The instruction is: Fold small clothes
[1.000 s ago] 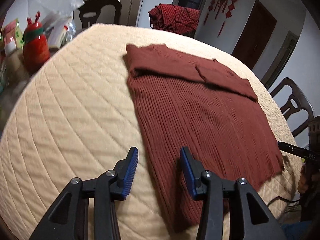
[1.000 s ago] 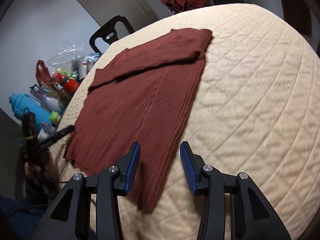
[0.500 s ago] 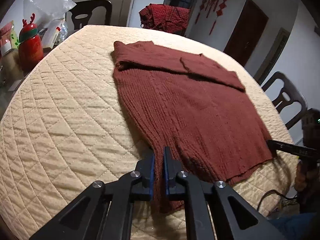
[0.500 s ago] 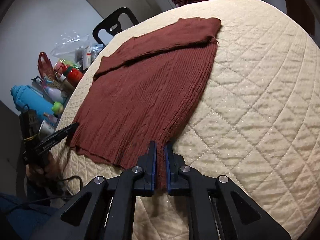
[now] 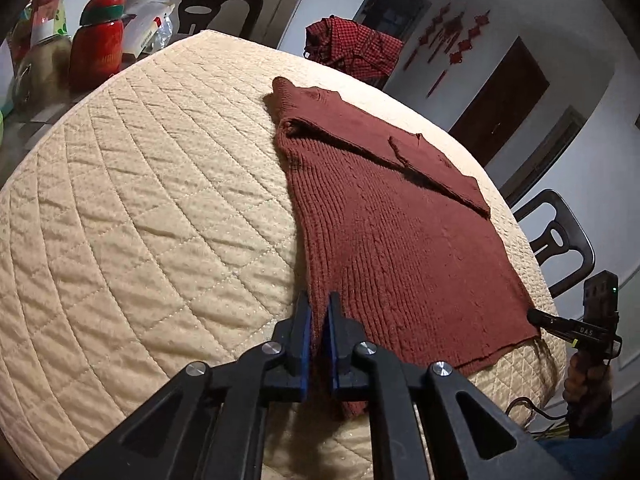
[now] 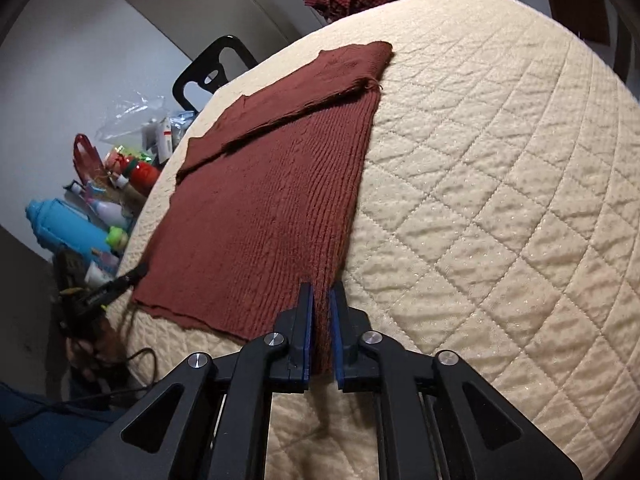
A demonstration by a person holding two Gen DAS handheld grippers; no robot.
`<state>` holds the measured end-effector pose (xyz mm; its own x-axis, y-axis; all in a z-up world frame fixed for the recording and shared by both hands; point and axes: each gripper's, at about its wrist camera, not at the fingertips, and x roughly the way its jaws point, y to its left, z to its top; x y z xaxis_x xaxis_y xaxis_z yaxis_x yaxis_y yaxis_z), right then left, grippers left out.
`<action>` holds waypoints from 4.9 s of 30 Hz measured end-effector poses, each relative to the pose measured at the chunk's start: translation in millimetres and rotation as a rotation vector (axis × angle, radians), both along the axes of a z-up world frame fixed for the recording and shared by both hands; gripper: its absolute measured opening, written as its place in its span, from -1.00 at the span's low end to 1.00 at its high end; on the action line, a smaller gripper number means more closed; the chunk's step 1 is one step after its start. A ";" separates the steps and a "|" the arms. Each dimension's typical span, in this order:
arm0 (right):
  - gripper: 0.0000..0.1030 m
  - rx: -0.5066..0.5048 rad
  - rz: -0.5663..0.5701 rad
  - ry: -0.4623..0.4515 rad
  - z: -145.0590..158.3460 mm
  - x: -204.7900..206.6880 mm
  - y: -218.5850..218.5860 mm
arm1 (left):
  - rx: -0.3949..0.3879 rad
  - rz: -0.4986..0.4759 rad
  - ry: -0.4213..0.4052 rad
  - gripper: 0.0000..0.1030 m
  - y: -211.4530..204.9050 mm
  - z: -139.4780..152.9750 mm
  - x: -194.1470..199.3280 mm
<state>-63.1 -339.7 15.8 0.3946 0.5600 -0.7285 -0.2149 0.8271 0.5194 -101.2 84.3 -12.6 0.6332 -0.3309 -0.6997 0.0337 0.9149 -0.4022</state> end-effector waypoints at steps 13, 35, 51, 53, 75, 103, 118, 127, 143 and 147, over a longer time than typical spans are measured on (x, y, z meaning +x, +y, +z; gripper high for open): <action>-0.46 0.050 0.057 0.008 0.6 -4.6 7.8 | -0.006 -0.040 -0.009 -0.12 -13.0 4.7 -1.9; -0.85 0.100 0.056 -0.068 17.5 -9.0 6.3 | -0.045 0.010 -0.069 -0.85 -4.4 18.3 -5.4; -0.85 0.255 -0.003 -0.302 84.6 77.4 1.1 | -0.113 0.011 -0.315 -0.85 5.7 84.8 79.7; -0.85 0.254 -0.014 -0.304 87.6 97.0 1.8 | -0.103 0.019 -0.312 -0.85 7.5 85.6 98.6; -0.85 0.320 -0.158 -0.057 28.3 232.4 -1.1 | -0.180 0.116 -0.096 -0.85 23.9 31.9 237.3; -0.55 0.160 -0.104 -0.176 48.0 181.8 20.3 | -0.009 0.083 -0.157 -0.28 -13.3 39.1 184.4; -0.57 -0.136 -0.009 -0.204 36.4 133.4 73.9 | 0.334 -0.035 -0.116 -0.28 -92.5 30.6 152.5; -0.57 -0.214 0.077 -0.172 14.4 138.2 117.6 | 0.342 -0.094 -0.082 -0.15 -124.0 18.3 160.3; -0.57 -0.209 -0.064 -0.173 17.0 123.1 66.8 | 0.329 0.007 -0.107 -0.11 -96.1 25.2 150.1; -0.57 -0.144 -0.149 -0.131 13.8 116.0 32.6 | 0.289 0.066 -0.060 -0.11 -65.6 19.0 148.3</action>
